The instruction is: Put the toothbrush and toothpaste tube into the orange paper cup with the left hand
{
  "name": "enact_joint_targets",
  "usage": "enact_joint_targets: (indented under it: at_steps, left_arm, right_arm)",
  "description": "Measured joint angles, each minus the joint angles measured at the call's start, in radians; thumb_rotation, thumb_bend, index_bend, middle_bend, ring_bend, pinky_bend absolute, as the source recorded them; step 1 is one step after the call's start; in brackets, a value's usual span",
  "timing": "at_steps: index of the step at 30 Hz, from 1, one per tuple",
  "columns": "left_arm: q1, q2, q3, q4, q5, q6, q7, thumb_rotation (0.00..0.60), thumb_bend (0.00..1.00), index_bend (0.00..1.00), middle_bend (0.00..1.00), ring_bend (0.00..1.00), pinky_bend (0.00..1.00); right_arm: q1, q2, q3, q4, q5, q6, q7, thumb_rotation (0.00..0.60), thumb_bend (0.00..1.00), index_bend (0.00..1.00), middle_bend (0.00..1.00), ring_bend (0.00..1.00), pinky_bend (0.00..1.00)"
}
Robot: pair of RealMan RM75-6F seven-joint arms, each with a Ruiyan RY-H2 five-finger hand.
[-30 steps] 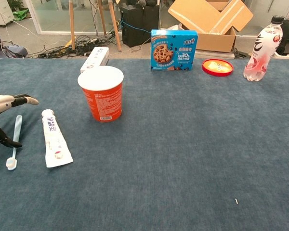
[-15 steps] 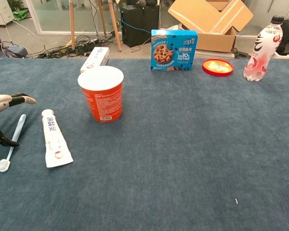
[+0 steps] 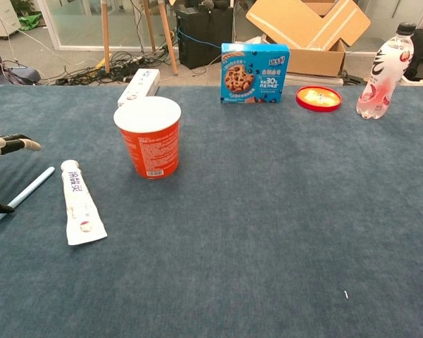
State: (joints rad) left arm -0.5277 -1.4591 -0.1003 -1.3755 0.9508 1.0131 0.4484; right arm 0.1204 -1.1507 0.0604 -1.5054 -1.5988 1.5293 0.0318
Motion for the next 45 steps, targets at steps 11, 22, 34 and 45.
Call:
enact_joint_targets:
  at_steps: [11,22,34,45]
  left_arm:
    - [0.002,0.013,-0.005,0.01,-0.018,-0.004,0.003,0.6,0.0,0.0,0.0,0.0,0.0]
    - [-0.001,0.012,-0.002,-0.018,0.001,0.002,0.003,0.6,0.0,0.0,0.0,0.0,0.0]
    - [-0.001,0.001,0.002,0.016,-0.02,-0.012,0.007,0.6,0.0,0.0,0.0,0.0,0.0]
    - [-0.003,-0.005,-0.003,0.046,-0.029,-0.012,0.014,0.6,0.0,0.0,0.0,0.0,0.0]
  right_arm:
    - [0.001,-0.002,-0.001,0.0,0.001,-0.004,-0.004,0.6,0.17,0.22,0.26,0.22,0.53]
    - [0.002,-0.003,-0.004,0.001,-0.002,-0.005,-0.006,0.6,0.16,0.22,0.26,0.22,0.53]
    - [0.003,-0.001,-0.005,-0.001,0.002,-0.011,-0.008,0.6,0.16,0.22,0.26,0.22,0.53]
    - [0.004,0.0,-0.006,-0.004,0.004,-0.015,-0.011,0.6,0.17,0.22,0.26,0.22,0.53]
